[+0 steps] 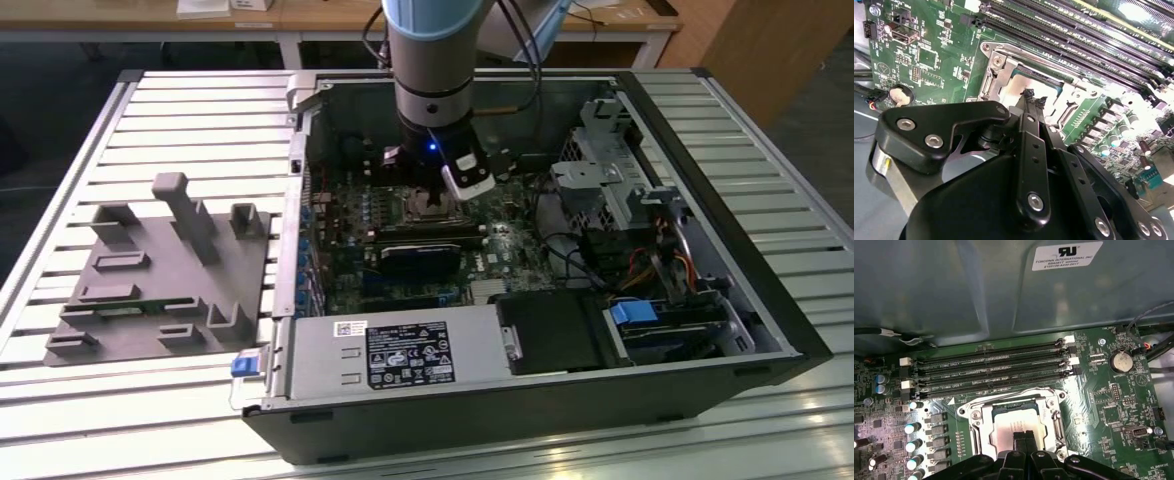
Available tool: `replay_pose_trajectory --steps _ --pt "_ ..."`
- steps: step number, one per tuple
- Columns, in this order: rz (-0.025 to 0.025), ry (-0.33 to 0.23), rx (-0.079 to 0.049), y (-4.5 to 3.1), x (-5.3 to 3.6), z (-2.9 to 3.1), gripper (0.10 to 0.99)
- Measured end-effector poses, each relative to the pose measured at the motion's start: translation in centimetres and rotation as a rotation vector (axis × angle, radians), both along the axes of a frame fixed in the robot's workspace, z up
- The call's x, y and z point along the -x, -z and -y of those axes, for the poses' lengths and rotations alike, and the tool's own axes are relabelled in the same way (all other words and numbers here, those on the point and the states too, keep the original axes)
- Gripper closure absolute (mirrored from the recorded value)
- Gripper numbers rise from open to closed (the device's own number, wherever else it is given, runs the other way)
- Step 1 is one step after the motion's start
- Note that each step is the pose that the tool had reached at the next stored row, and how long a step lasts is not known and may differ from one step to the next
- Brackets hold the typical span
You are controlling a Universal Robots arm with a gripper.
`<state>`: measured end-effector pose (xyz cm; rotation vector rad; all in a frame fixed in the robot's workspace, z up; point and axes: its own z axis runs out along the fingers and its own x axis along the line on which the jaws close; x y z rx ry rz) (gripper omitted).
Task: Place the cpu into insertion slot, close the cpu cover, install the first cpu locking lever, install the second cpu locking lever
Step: 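Install the second cpu locking lever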
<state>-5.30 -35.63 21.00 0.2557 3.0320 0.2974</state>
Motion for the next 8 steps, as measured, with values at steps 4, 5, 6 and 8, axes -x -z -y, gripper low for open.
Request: replay_pose_trajectory --steps 4,5,6,8 --pt "-0.0002 0.000 0.000 -0.02 0.00 0.00 0.980" --pt "-0.0002 0.000 0.000 -0.02 0.00 0.00 0.980" --pt "-0.0001 0.000 0.000 -0.02 0.00 0.00 0.980" --pt "-0.0001 0.000 0.000 -0.03 0.00 0.00 0.980"
